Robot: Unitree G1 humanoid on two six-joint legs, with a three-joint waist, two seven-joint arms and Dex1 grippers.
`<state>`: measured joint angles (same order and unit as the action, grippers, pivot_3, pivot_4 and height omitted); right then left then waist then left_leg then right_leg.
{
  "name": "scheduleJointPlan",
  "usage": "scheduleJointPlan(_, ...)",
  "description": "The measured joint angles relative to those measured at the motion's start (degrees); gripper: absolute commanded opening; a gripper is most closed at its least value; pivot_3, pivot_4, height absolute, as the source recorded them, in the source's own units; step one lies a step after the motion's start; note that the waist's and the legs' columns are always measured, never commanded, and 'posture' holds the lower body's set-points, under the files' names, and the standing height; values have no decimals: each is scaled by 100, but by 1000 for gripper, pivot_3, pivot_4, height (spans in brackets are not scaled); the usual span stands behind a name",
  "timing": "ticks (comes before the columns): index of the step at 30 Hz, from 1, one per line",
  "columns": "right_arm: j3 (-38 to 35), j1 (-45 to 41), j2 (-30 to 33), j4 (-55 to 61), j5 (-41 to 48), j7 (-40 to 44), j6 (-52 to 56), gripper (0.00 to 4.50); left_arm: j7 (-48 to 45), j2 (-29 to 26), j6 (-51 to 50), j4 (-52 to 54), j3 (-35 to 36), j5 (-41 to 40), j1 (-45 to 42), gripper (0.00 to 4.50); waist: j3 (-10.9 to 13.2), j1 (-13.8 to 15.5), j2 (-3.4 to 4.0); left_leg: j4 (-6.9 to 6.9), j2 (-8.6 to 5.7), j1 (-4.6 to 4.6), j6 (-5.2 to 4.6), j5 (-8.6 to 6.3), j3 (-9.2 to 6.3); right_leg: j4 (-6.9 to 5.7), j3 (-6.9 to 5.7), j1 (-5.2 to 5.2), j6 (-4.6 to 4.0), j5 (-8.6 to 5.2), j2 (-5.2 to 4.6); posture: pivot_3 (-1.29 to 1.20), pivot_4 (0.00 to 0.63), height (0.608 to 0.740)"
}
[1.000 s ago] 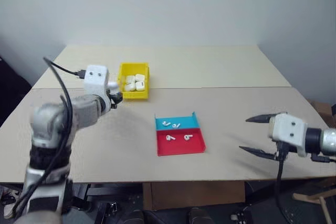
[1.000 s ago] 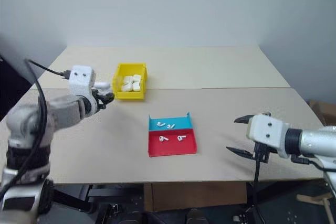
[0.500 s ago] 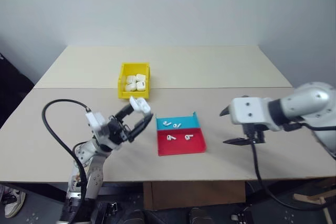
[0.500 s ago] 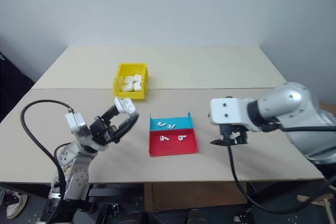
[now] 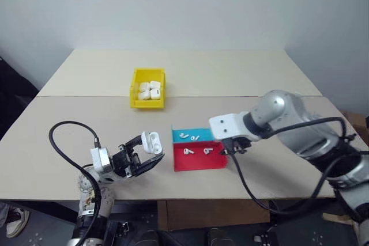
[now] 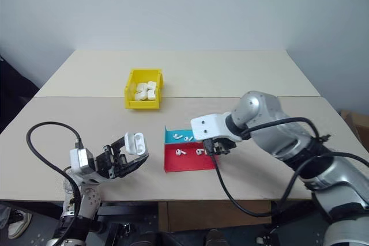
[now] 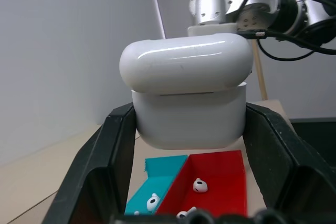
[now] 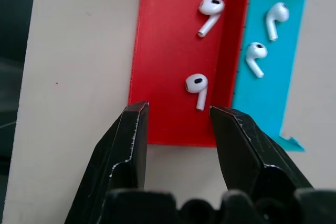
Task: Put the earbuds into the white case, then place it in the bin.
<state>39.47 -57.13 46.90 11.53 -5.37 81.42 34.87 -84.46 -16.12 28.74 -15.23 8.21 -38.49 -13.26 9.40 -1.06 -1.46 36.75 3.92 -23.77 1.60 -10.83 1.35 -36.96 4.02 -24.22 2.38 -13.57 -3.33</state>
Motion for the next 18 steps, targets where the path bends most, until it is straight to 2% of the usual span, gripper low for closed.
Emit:
scheduleJointPlan(10, 264, -224, -733, -1017, -649, 65, -638, 2179, -111, -140, 15, 101, 76, 15, 262, 2772, -1, -36, 2, 1, 3, 1, -1, -1, -1, -5, -1, -3, -1, -1, 3, 0, 150, 740)
scheduleJointPlan(18, 273, -242, -1081, -1423, -934, 82, -930, 2179, 92, -240, -27, 468, 75, 70, 559, 2772, -1, -21, 3, 2, 4, 2, -1, -1, -1, -7, -2, -2, -2, -1, 3, 0, 150, 740)
